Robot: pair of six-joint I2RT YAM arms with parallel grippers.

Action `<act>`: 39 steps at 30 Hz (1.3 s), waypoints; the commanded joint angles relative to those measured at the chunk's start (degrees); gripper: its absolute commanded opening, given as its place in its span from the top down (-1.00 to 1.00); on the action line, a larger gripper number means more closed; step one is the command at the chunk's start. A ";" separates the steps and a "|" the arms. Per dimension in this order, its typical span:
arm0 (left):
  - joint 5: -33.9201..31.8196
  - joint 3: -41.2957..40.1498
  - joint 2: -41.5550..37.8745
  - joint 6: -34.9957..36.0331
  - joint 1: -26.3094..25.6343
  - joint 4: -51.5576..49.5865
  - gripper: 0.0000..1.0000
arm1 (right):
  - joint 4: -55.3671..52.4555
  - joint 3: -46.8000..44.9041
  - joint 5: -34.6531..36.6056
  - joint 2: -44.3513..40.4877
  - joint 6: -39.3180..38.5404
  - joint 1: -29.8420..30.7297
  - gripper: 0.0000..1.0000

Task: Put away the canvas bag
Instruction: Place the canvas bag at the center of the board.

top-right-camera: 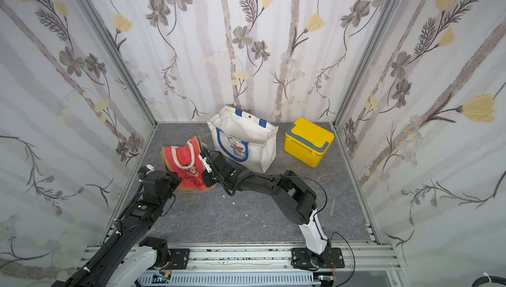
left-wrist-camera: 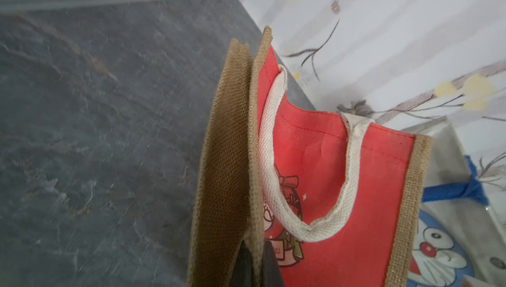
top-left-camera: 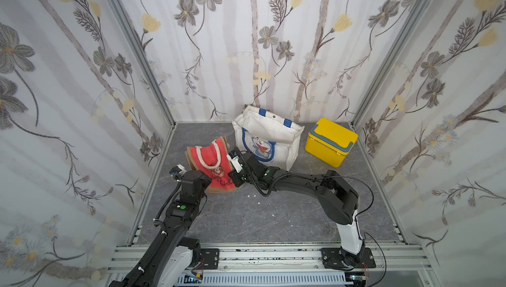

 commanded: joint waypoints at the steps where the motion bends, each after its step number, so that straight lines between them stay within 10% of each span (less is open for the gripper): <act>1: 4.35 -4.61 -4.81 -6.86 -2.34 -1.36 0.94 | 2.78 -6.39 -2.90 -2.63 2.57 1.13 0.63; 9: 2.44 -11.85 -17.76 -13.08 -3.87 -10.06 -0.23 | 3.82 -17.82 -0.81 -6.93 5.36 2.50 0.12; 17: -5.27 -6.49 -13.82 -9.08 -3.95 -12.79 -0.42 | 2.33 -19.25 5.05 -9.00 4.34 2.58 -0.18; 21: -11.86 -1.91 -13.31 -4.62 -3.80 -14.32 -1.00 | 4.16 -22.61 10.08 -13.13 3.56 2.58 -0.64; 28: -7.84 1.51 -11.84 0.19 -3.74 -9.00 -1.00 | 13.98 -28.58 12.08 -18.24 -2.20 2.86 -0.66; 33: 3.77 -2.00 -8.39 -10.46 -5.69 1.84 -0.32 | 28.06 -32.22 11.04 -18.14 -8.76 2.90 -0.58; 39: 2.99 -7.67 -1.24 -20.61 -7.61 6.74 -0.02 | 35.79 -28.08 10.22 -9.76 -11.68 2.86 -0.29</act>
